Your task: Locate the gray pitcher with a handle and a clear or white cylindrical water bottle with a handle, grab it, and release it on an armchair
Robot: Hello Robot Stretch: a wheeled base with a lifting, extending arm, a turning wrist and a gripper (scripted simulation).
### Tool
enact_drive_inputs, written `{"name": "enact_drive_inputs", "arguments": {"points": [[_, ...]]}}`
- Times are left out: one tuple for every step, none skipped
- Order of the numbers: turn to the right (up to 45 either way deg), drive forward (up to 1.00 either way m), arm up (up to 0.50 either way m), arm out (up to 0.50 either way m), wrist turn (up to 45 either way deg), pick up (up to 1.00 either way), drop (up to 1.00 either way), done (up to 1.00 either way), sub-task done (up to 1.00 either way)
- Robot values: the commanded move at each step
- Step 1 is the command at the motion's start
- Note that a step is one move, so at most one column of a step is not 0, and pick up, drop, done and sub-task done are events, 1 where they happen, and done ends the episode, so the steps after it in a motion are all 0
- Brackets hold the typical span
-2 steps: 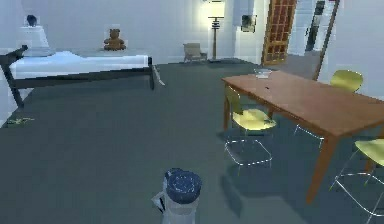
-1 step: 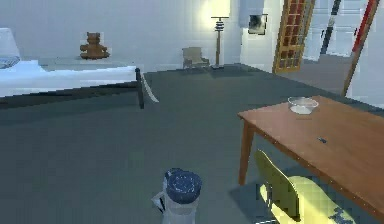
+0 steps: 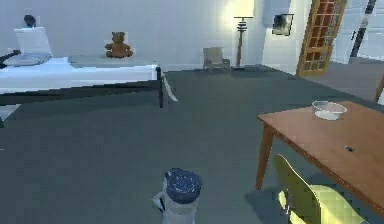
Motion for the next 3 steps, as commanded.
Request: {"name": "enact_drive_inputs", "arguments": {"points": [[0.0, 0.70, 0.00, 0.00, 0.0, 0.00, 0.00, 0.00, 0.00], [-15.0, 0.00, 0.00, 0.00, 0.0, 0.00, 0.00, 0.00, 0.00], [0.0, 0.05, 0.00, 0.00, 0.0, 0.00, 0.00, 0.00, 0.00]]}}
